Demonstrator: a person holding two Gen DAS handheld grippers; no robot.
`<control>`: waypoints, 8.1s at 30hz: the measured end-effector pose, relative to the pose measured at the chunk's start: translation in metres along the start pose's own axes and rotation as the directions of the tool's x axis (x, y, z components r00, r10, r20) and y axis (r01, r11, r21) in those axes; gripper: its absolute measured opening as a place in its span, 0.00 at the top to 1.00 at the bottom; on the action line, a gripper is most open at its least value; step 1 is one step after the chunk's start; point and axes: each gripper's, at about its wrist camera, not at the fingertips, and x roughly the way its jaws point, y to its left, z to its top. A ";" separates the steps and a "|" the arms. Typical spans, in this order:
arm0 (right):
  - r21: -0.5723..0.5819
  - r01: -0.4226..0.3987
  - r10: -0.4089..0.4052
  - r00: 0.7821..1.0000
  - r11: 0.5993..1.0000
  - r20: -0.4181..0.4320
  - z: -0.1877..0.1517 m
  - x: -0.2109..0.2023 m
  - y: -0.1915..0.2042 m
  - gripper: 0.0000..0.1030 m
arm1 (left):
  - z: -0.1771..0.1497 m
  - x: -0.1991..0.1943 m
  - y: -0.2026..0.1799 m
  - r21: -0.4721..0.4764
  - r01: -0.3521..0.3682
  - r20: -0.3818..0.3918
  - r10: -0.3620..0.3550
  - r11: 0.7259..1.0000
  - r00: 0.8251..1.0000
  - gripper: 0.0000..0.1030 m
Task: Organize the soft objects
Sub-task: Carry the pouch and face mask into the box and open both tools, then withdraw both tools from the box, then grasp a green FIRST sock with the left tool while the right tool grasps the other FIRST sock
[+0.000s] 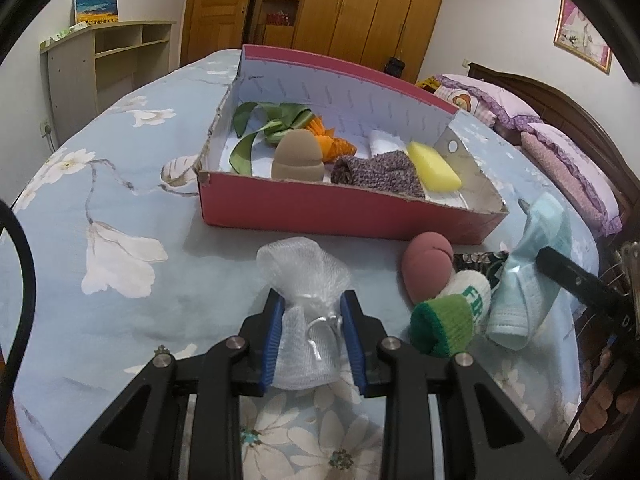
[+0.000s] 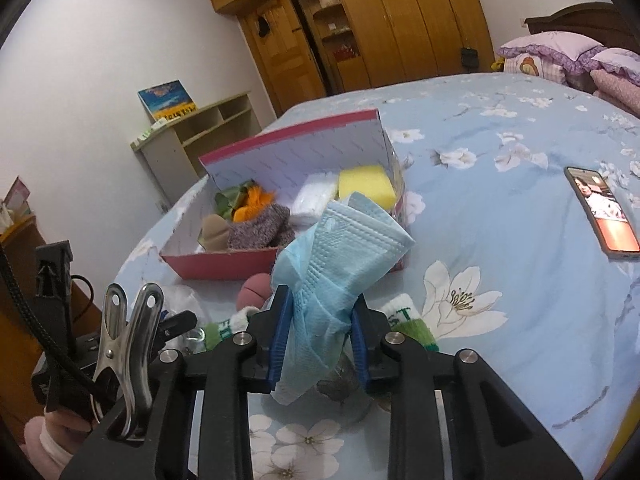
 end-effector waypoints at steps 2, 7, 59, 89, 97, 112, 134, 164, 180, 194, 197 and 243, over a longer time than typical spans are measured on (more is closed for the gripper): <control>0.006 -0.003 0.002 1.000 1.000 0.009 0.001 -0.003 -0.001 0.72 | 0.001 -0.004 -0.001 0.001 0.004 0.004 -0.004 1.000 1.000 0.71; 0.014 -0.007 0.007 1.000 1.000 0.024 0.005 -0.010 -0.001 0.72 | 0.006 -0.015 -0.006 0.013 0.014 0.023 -0.015 1.000 1.000 0.71; -0.013 -0.027 0.027 0.999 1.000 -0.018 0.063 0.031 -0.012 0.72 | 0.146 0.066 -0.007 0.120 -0.067 0.103 0.055 0.991 0.993 0.71; -0.147 0.007 -0.013 0.999 0.989 -0.039 0.099 0.089 -0.001 0.72 | 0.127 0.090 0.002 0.067 -0.141 0.125 0.132 0.988 0.983 0.21; -0.159 0.032 -0.046 0.995 0.987 -0.084 0.101 0.121 -0.007 0.72 | 0.127 0.091 0.002 0.061 -0.140 0.136 0.130 0.988 0.982 0.20; -0.114 0.055 -0.066 0.994 0.992 -0.089 0.096 0.128 -0.018 0.60 | 0.128 0.090 0.001 0.066 -0.144 0.135 0.134 0.987 0.982 0.20; -0.141 0.066 -0.064 0.998 0.988 0.019 0.096 0.075 -0.001 0.44 | 0.121 0.046 -0.019 0.126 -0.163 0.144 0.145 0.979 0.979 0.20; -0.134 0.071 -0.070 0.997 0.988 0.011 0.026 0.007 0.010 0.44 | 0.041 -0.011 -0.044 0.117 -0.032 0.052 0.026 0.993 0.998 0.20; -0.089 0.106 -0.110 0.993 0.990 -0.043 -0.001 -0.008 -0.011 0.44 | 0.002 0.000 -0.068 0.171 0.049 -0.027 -0.045 0.984 0.999 0.20; -0.059 0.112 -0.120 0.982 0.992 -0.145 -0.014 0.009 -0.028 0.36 | -0.015 0.016 -0.086 0.223 0.043 -0.062 -0.030 0.974 0.998 0.23; -0.057 0.111 -0.120 0.977 0.992 -0.175 -0.015 0.017 -0.029 0.36 | -0.017 0.021 -0.088 0.225 0.040 -0.077 -0.024 0.973 0.997 0.26; 0.023 0.047 -0.042 0.985 0.999 -0.168 -0.018 0.009 -0.036 0.67 | -0.021 -0.023 -0.072 0.197 0.045 -0.028 -0.040 0.979 0.999 0.68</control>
